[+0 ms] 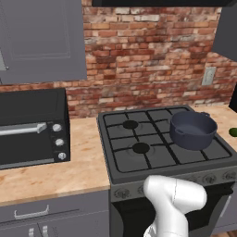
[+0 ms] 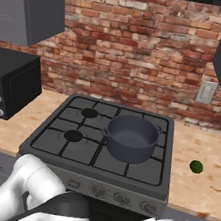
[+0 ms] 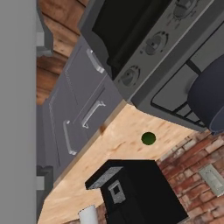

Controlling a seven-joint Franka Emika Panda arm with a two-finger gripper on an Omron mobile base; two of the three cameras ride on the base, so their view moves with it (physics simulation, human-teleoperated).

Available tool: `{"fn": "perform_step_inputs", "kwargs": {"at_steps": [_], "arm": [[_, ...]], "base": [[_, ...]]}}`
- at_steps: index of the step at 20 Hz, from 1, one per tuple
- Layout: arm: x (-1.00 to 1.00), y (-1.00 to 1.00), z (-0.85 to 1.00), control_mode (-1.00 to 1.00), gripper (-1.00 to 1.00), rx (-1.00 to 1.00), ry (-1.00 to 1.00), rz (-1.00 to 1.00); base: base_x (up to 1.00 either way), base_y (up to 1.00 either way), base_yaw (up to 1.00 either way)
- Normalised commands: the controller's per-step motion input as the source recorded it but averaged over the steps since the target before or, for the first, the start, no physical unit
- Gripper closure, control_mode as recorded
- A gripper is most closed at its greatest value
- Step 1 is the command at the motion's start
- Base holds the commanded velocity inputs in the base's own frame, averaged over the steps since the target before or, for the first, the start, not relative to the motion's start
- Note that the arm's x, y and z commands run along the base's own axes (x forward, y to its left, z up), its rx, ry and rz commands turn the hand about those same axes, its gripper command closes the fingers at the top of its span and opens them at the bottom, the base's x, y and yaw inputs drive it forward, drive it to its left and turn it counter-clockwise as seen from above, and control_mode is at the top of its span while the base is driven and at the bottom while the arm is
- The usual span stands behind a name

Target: Turn on the burner for the pot on the stove. Wait thirty seconds for the pot to heat up. Then add the lime to the pot.

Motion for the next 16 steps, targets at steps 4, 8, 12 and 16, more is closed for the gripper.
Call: {"fn": "perform_step_inputs", "kwargs": {"at_steps": [4, 8, 12, 16], "arm": [[0.00, 0.00, 0.00, -1.00, -1.00, 0.00, 0.00, 0.00], [0.00, 0.00, 0.00, -1.00, -1.00, 0.00, 0.00, 0.00], [0.00, 0.00, 0.00, -1.00, -1.00, 0.00, 0.00, 0.00], [0.00, 0.00, 0.00, -1.00, -1.00, 0.00, 0.00, 0.00]], "base": [[0.00, 0.00, 0.00], [0.00, 0.00, 0.00], [0.00, 0.00, 0.00], [0.00, 0.00, 0.00]]}}
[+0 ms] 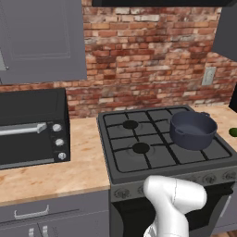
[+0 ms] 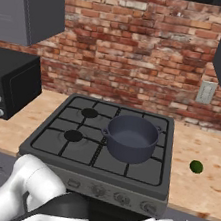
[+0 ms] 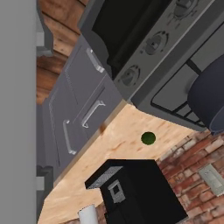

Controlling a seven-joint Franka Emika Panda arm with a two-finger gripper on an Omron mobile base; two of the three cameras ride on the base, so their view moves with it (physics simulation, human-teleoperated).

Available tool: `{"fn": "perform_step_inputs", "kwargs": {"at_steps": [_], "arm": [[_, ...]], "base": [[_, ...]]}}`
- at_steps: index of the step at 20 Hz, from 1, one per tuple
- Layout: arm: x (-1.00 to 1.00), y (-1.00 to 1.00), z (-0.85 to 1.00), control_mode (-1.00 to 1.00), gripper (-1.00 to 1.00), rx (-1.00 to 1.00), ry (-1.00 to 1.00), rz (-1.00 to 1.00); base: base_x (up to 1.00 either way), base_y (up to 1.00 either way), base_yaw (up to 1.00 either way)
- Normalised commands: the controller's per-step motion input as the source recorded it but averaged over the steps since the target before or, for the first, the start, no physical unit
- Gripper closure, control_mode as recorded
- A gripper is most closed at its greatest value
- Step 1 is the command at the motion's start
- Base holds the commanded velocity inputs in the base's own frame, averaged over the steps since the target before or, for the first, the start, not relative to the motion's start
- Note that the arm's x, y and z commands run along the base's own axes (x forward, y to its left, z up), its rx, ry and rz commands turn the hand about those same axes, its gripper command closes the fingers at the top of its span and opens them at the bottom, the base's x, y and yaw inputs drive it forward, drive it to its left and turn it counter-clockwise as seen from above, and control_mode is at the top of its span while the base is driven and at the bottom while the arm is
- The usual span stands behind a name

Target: Turn on the burner for the pot on the stove. Wait thirty seconds for the pot to heat up. Then add the lime to the pot.

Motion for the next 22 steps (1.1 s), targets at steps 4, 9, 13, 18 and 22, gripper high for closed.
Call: {"fn": "perform_step_inputs", "kwargs": {"at_steps": [4, 9, 13, 18, 22], "arm": [[0.00, 0.00, 0.00, -1.00, -1.00, 0.00, 0.00, 0.00], [0.00, 0.00, 0.00, -1.00, -1.00, 0.00, 0.00, 0.00], [0.00, 0.00, 0.00, -1.00, -1.00, 0.00, 0.00, 0.00], [0.00, 0.00, 0.00, -1.00, -1.00, 0.00, 0.00, 0.00], [0.00, 0.00, 0.00, -1.00, -1.00, 0.00, 0.00, 0.00]], "base": [[0.00, 0.00, 0.00], [0.00, 0.00, 0.00], [0.00, 0.00, 0.00], [0.00, 0.00, 0.00], [0.00, 0.00, 0.00]]}}
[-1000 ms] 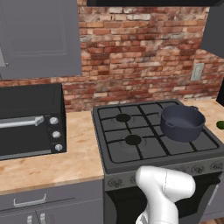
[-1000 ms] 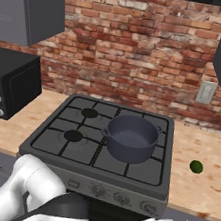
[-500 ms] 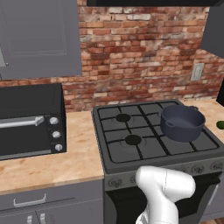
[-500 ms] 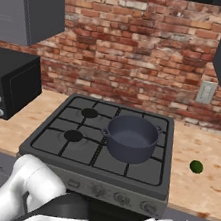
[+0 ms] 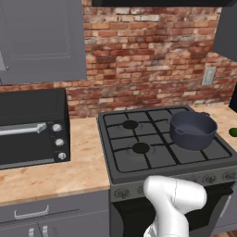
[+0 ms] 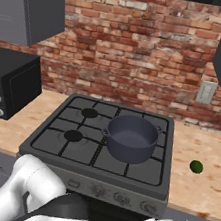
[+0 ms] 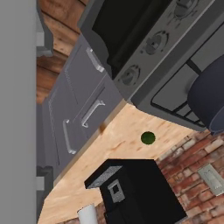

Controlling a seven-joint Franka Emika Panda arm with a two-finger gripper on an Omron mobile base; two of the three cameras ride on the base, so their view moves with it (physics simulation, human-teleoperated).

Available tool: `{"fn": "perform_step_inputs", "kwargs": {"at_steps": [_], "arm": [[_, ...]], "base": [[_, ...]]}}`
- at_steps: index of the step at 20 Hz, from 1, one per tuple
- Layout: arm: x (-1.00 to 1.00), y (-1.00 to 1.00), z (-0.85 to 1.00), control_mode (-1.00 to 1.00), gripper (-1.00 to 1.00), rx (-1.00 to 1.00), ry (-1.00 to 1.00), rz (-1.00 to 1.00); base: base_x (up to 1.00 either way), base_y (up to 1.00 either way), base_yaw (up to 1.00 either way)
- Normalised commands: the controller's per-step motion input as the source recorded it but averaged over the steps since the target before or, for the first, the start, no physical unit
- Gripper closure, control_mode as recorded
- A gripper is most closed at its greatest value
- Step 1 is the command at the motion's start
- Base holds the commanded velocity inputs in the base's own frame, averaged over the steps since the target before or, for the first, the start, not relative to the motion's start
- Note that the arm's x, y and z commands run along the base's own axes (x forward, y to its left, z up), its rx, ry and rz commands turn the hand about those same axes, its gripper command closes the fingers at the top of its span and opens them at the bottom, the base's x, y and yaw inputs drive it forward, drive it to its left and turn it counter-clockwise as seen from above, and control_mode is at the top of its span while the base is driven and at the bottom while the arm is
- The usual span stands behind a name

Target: Turn on the burner for the pot on the stove. Wait thirty seconds for the pot to heat up. Then add the lime to the pot.

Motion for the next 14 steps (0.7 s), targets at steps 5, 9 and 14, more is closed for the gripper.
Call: {"fn": "perform_step_inputs", "kwargs": {"at_steps": [5, 9, 14], "arm": [[0.00, 0.00, 0.00, -1.00, -1.00, 0.00, 0.00, 0.00], [0.00, 0.00, 0.00, -1.00, -1.00, 0.00, 0.00, 0.00], [0.00, 0.00, 0.00, -1.00, -1.00, 0.00, 0.00, 0.00]], "base": [[0.00, 0.00, 0.00], [0.00, 0.00, 0.00], [0.00, 0.00, 0.00]]}}
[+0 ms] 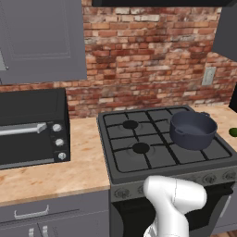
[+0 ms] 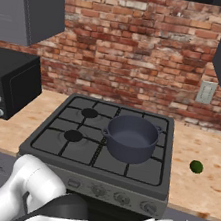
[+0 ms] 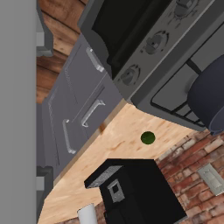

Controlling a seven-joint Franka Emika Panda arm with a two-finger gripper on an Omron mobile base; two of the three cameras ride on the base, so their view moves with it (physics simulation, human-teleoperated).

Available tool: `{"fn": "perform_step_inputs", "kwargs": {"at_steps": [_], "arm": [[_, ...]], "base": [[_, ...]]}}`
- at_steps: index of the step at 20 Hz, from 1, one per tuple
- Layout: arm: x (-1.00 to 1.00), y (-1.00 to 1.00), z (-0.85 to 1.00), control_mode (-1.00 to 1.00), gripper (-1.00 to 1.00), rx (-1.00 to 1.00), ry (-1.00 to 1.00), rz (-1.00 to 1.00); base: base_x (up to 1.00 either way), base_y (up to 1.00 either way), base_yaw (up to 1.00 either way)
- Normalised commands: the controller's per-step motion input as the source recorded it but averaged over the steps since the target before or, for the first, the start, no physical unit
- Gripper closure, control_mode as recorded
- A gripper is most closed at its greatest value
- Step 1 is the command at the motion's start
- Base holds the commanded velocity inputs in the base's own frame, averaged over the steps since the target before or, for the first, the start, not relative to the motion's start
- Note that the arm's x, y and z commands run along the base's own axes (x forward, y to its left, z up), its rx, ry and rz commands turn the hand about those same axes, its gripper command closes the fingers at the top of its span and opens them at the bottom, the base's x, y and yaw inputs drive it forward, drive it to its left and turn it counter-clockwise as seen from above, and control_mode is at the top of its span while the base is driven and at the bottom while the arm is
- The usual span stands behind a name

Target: Turn on the burner for the pot on the stove. Wait thirty seconds for the pot to heat up. Then add the lime to the pot.

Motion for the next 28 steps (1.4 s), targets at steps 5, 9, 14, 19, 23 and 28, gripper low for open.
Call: {"fn": "perform_step_inputs", "kwargs": {"at_steps": [5, 9, 14, 19, 23, 28], "arm": [[0.00, 0.00, 0.00, -1.00, -1.00, 0.00, 0.00, 0.00], [0.00, 0.00, 0.00, -1.00, -1.00, 0.00, 0.00, 0.00], [0.00, 0.00, 0.00, -1.00, -1.00, 0.00, 0.00, 0.00], [0.00, 0.00, 0.00, -1.00, -1.00, 0.00, 0.00, 0.00], [0.00, 0.00, 0.00, -1.00, -1.00, 0.00, 0.00, 0.00], [0.00, 0.00, 0.00, -1.00, -1.00, 0.00, 0.00, 0.00]], "base": [[0.00, 0.00, 0.00], [0.00, 0.00, 0.00], [0.00, 0.00, 0.00], [0.00, 0.00, 0.00], [0.00, 0.00, 0.00], [0.00, 0.00, 0.00]]}}
